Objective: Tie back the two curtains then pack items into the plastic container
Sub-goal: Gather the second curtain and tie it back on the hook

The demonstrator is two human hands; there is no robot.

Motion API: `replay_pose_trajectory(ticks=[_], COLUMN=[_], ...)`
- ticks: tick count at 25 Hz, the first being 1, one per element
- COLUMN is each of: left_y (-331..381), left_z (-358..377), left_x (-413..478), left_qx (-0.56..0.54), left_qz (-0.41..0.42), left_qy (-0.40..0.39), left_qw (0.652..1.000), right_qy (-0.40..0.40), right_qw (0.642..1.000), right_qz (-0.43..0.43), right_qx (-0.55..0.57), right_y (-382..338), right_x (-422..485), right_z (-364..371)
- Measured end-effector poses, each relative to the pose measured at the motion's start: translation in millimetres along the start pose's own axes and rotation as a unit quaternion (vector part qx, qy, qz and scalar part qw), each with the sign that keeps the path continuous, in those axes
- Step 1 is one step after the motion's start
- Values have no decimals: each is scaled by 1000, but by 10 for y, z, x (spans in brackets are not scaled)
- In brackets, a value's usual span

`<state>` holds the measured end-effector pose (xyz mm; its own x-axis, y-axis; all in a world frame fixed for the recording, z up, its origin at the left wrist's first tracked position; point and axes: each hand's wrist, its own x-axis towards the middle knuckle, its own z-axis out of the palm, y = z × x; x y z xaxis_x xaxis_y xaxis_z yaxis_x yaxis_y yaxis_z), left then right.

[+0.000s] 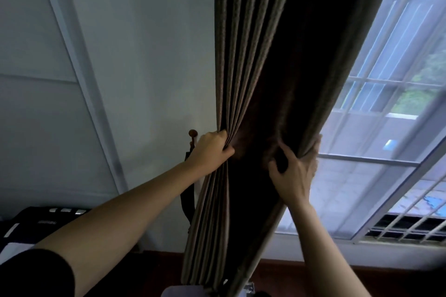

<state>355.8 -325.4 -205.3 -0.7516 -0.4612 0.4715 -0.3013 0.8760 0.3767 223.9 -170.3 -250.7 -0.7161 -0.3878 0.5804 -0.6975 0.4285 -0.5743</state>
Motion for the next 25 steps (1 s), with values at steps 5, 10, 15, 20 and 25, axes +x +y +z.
replay_pose_trajectory(ticks=[5,10,15,20,25], left_y=[82,50,-25,29,158], left_z=[-23,14,41,71,76], left_x=[59,116,145,162,131], left_qx=[-17,-17,-25,-39,-23], left_qz=[-13,-39,-44,-45,-29], left_qy=[-23,-27,-33,-31,-20], left_qw=[1000,999,998,998,999], right_qy=[-248,-361,-373,-376,-387], right_qw=[964,908,900,896,894], right_qz=[-87,-200,-219,-229,-210], right_qx=[-45,-68,-58,-57,-77], right_y=[155,96,121,49,-103], right_x=[215,-193,-345,-392,-481], right_z=[328,671,822,829,861])
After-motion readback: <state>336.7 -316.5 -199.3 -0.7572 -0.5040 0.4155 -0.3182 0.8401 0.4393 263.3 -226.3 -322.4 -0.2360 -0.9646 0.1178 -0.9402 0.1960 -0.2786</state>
